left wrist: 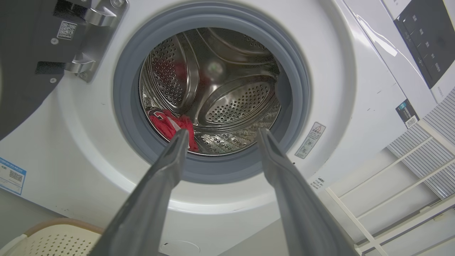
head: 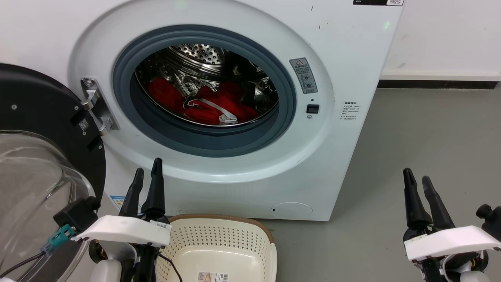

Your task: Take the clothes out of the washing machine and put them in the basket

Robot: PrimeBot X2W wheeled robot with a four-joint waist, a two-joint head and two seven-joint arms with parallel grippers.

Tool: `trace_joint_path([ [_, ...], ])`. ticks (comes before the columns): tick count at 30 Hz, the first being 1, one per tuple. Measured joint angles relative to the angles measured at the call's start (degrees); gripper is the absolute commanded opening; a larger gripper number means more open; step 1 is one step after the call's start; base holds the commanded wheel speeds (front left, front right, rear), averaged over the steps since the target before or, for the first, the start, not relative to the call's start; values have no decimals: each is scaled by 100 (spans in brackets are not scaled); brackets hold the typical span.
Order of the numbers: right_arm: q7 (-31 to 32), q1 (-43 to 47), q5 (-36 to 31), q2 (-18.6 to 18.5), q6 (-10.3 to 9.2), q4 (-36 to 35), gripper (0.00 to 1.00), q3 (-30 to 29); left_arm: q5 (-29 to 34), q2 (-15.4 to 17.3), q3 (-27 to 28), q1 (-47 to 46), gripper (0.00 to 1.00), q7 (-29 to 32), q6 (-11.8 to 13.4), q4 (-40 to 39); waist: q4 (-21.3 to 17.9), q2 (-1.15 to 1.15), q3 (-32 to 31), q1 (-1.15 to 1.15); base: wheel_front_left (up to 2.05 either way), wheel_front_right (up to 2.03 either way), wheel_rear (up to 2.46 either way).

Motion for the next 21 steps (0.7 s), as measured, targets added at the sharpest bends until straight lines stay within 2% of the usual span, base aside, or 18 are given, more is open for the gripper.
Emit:
trace_joint_path([
  [21, -338, 26, -1548, 0, 1, -94, 100, 77, 1627, 1, -30, -77, 100, -346, 0, 76, 90, 0, -34, 0, 0, 0, 0],
])
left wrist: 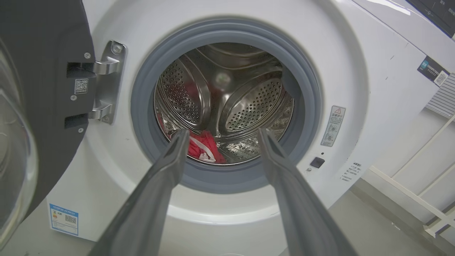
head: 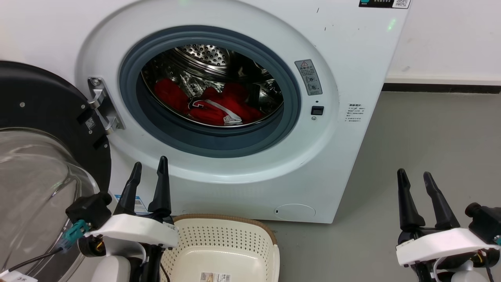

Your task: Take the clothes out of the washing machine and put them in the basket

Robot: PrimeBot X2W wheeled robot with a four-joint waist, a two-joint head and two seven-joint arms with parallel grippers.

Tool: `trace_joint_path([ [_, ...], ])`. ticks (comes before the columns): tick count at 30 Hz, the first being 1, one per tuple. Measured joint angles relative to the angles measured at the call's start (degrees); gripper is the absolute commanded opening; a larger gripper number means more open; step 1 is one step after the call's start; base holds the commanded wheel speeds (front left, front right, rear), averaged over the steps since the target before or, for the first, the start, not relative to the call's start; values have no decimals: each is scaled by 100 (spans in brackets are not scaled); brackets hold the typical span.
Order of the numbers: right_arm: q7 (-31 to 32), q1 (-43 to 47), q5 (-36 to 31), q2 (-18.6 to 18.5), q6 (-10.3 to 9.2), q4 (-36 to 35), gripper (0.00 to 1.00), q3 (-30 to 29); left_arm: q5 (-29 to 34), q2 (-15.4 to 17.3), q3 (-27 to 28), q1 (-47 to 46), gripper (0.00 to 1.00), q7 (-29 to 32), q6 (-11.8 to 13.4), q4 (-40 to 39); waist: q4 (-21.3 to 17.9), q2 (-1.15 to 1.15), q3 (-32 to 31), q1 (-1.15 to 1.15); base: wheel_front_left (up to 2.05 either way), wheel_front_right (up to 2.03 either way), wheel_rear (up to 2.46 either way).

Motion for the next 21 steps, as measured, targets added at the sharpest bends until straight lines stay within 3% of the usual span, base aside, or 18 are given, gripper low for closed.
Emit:
trace_joint_path([
  [21, -49, 124, -1325, 0, 0, -63, 100, -49, 1316, 98, -205, -66, 100, -264, 43, 210, 57, 0, -32, 0, 0, 0, 0],
])
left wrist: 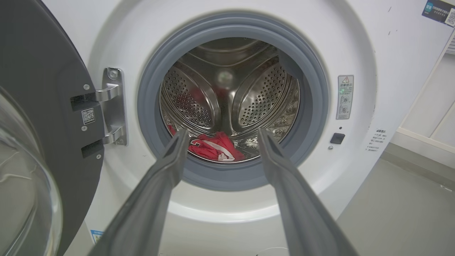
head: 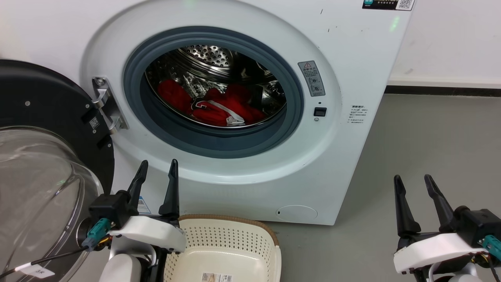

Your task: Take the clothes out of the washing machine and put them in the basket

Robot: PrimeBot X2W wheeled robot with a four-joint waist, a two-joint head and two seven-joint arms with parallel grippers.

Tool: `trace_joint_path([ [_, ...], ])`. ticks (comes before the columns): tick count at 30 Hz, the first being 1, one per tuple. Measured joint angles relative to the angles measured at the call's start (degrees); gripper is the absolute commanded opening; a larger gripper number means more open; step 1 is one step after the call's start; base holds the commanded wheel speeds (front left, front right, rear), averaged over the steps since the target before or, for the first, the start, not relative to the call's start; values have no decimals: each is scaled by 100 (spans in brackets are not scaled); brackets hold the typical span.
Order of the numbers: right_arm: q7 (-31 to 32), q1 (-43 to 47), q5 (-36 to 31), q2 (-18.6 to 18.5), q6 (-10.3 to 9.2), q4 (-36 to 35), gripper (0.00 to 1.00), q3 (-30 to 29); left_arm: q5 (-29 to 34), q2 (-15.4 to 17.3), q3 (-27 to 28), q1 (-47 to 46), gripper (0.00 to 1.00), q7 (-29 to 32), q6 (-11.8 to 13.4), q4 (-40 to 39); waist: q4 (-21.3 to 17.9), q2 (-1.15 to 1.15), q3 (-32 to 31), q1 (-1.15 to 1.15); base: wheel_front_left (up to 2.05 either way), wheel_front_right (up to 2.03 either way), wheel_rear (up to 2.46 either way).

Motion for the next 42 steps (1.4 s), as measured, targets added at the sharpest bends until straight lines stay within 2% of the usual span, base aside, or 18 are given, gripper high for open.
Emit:
trace_joint_path([
  [25, -27, 68, -953, -1, 1, 37, 100, -60, 981, 22, -77, -98, 100, -292, 41, 258, 48, 0, -13, 0, 0, 0, 0],
  [33, -103, 68, -1118, -1, 1, 67, 100, -67, 1240, 3, -51, -148, 100, -354, 54, 293, 45, 0, -10, 0, 0, 0, 0],
  [42, -151, 68, -1015, -1, 1, 154, 100, -78, 1212, -27, -33, -153, 100, -368, 74, 334, 35, 0, -5, 0, 0, 0, 0],
])
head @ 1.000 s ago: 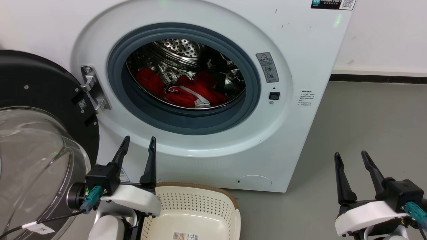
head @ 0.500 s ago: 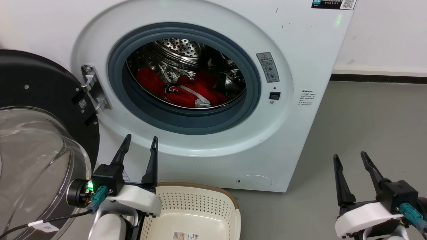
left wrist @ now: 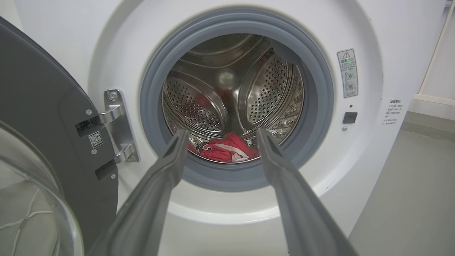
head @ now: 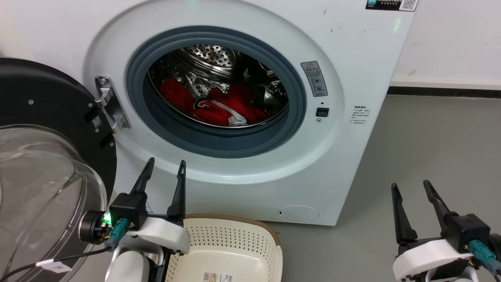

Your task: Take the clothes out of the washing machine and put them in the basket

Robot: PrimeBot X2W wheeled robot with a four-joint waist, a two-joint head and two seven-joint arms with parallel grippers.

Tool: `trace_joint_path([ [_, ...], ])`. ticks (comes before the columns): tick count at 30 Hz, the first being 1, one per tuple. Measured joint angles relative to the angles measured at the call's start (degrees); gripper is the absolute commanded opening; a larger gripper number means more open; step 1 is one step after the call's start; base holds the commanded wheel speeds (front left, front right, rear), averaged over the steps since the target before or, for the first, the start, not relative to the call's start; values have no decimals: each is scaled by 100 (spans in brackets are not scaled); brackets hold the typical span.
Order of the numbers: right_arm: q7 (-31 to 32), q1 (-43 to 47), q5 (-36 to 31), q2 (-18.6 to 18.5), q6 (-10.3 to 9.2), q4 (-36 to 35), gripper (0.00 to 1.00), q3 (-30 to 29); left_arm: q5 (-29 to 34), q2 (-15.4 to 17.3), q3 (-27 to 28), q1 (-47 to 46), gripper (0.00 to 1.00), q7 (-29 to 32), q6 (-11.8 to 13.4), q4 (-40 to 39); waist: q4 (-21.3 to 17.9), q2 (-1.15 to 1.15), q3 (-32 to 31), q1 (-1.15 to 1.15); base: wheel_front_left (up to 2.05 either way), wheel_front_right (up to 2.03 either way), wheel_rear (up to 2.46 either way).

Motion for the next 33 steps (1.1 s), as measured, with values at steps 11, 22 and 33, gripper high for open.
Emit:
trace_joint_path([
  [11, -13, -7, 11, 0, 0, 51, 100, -3, -7, -20, 30, -10, 100, 0, 21, 33, -15, 0, 14, 0, 0, 0, 0],
  [22, -18, -249, 97, 0, 0, -255, 100, 109, -18, -33, 70, -489, 100, 0, 64, 109, -84, 0, 399, 0, 0, 0, 0],
  [33, -73, -741, 215, -2, 0, -592, 100, 464, 66, 109, 100, -2056, 100, 0, 83, 970, -460, 0, 1384, 0, 0, 0, 0],
])
